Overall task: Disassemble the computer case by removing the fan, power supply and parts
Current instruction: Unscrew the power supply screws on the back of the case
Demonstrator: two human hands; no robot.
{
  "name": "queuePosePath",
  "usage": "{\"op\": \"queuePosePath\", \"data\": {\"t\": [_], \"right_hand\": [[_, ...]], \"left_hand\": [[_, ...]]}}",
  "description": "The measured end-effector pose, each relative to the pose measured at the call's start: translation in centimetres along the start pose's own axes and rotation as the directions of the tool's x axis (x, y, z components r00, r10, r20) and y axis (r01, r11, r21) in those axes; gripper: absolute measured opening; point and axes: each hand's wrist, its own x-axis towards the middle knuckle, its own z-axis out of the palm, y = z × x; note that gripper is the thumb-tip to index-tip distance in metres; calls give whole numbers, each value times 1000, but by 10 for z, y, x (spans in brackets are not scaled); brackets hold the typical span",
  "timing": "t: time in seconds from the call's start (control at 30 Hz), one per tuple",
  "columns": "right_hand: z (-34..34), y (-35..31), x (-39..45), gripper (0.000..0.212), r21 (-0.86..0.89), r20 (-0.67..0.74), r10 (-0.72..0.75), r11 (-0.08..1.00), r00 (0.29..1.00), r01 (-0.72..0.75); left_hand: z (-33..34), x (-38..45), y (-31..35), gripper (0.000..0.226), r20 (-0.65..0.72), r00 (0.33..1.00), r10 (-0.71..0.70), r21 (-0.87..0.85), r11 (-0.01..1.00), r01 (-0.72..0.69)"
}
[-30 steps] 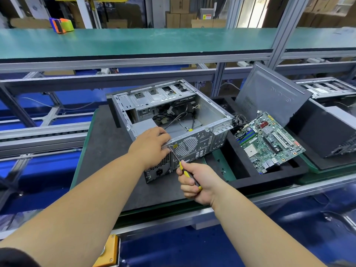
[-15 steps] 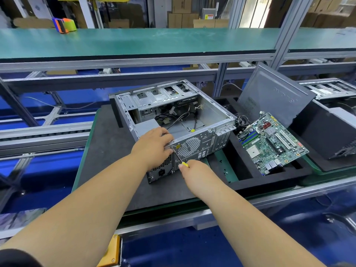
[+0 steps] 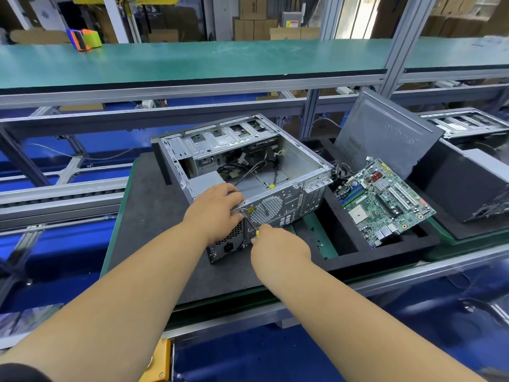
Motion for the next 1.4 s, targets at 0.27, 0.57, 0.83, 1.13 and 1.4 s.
{"op": "queuePosePath", "data": {"t": [0.27, 0.57, 0.83, 1.13, 1.4], "right_hand": [[12, 43, 9, 47, 716, 589, -336, -205, 735, -667], [14, 31, 2, 47, 737, 600, -282, -170, 749, -655], [2, 11, 2, 45, 756, 477, 107, 457, 872, -469], [10, -9, -1, 30, 10, 34, 147, 989, 989, -148], [-3, 6, 2, 25, 88, 25, 32, 996, 999, -34]], "left_hand": [[-1, -2, 1, 34, -9, 1000, 5, -8, 1000, -5], [0, -2, 1, 30, -21, 1000, 5, -11, 1000, -5], [1, -1, -1, 32, -28, 1000, 3, -9, 1000, -4], [4, -1, -1, 36, -37, 999, 2, 2, 1000, -2], [2, -2, 0, 34, -39, 999, 2, -8, 1000, -2]]}}
